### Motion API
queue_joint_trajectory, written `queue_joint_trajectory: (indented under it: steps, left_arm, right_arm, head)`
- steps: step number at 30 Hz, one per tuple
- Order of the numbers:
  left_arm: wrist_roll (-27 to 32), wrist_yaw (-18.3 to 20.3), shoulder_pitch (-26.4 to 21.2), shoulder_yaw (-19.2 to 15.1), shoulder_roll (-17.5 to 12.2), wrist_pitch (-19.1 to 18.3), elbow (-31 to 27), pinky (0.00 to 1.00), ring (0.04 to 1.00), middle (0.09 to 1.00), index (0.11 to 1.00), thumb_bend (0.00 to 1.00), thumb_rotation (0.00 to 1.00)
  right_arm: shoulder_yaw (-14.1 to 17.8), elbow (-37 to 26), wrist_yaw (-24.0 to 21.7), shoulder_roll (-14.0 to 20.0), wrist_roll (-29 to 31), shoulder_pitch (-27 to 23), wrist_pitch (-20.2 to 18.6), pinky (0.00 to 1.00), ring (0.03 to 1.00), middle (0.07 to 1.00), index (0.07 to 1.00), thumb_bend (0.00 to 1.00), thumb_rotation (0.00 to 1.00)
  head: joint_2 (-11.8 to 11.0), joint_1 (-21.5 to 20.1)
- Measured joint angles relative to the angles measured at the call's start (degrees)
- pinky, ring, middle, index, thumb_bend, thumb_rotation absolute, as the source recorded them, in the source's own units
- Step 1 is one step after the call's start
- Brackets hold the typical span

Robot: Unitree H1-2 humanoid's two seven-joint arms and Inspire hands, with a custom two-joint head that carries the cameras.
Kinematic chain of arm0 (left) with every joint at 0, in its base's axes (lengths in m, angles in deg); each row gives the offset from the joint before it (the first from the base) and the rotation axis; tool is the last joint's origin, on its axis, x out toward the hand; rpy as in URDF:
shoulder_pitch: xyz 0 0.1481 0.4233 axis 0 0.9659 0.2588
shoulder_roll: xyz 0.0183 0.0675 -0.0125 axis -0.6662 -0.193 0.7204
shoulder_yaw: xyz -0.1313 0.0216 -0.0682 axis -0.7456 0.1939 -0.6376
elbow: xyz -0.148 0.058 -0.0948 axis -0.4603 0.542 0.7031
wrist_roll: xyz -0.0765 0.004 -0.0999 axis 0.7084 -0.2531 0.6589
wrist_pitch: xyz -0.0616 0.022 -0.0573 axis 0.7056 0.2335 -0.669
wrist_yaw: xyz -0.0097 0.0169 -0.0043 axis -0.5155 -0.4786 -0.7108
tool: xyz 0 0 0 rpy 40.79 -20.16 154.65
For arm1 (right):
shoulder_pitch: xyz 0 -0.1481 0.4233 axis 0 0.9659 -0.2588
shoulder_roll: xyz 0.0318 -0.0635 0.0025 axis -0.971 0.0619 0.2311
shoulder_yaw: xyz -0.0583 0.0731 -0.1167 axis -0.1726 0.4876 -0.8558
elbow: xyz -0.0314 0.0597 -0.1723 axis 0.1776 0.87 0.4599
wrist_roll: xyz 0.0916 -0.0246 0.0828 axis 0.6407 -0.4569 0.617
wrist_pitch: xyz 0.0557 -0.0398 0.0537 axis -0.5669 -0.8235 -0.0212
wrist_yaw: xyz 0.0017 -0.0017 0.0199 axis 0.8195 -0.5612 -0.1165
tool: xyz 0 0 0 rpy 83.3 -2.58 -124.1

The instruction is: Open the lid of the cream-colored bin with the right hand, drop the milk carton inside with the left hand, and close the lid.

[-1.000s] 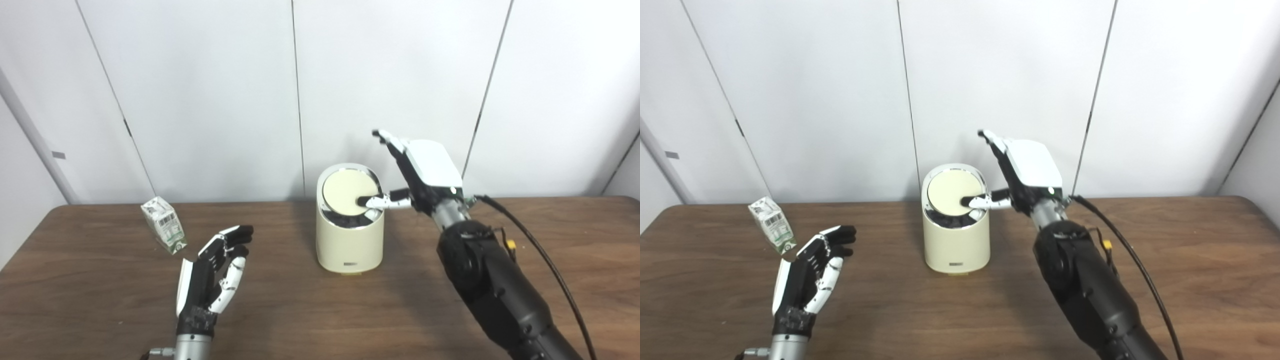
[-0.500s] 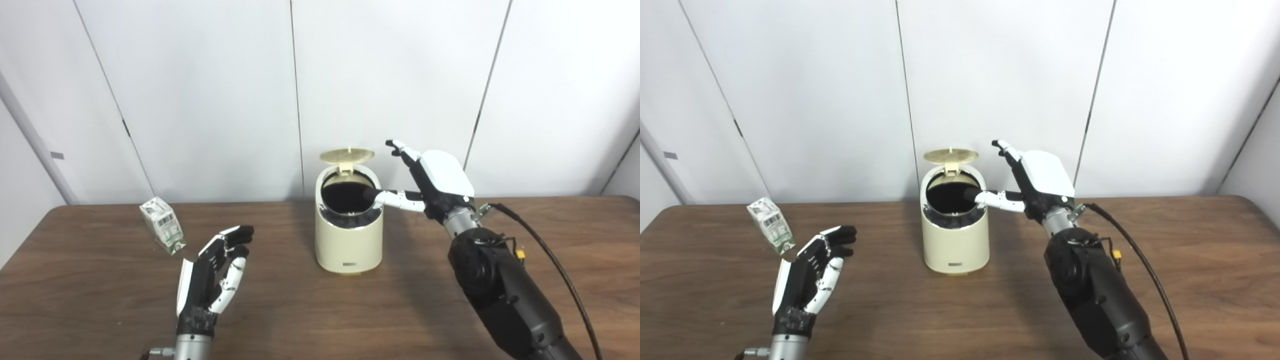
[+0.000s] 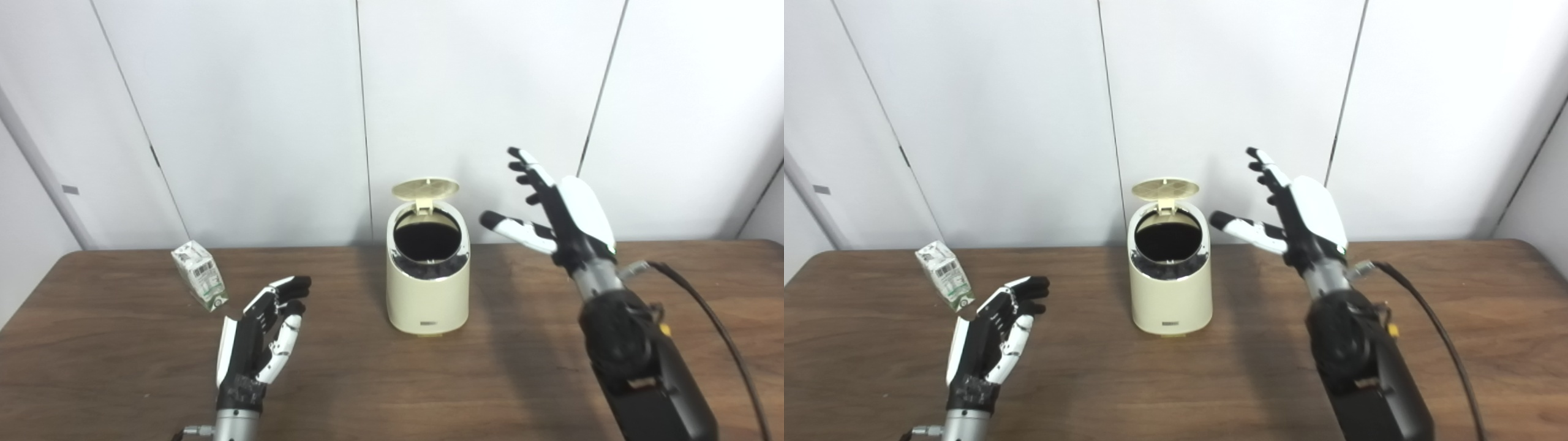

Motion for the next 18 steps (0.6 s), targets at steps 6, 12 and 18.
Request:
queue_joint_trajectory:
  steps: [6,12,18]
  left_arm:
    - [-0.2,0.0,0.0,0.0,0.0,0.0,0.0,0.66,0.744,0.755,0.740,0.27,0.59]
    - [-0.4,-0.5,0.1,-0.4,0.0,0.0,0.0,0.63,0.717,0.732,0.717,0.25,0.55]
    - [-1.8,-2.9,-0.2,0.7,-0.3,0.2,0.1,0.61,0.702,0.722,0.710,0.18,0.55]
  right_arm:
    - [4.1,1.2,8.4,-1.2,1.2,8.4,7.0,0.65,0.776,0.808,0.808,0.33,0.65]
    - [8.2,2.7,13.6,-2.0,9.6,15.1,19.3,0.61,0.706,0.737,0.725,0.26,0.55]
    - [11.3,2.7,13.2,-2.9,18.2,18.5,25.7,0.59,0.687,0.717,0.694,0.26,0.47]
  head:
    - [0.2,0.4]
    - [0.4,0.2]
    - [0.3,0.4]
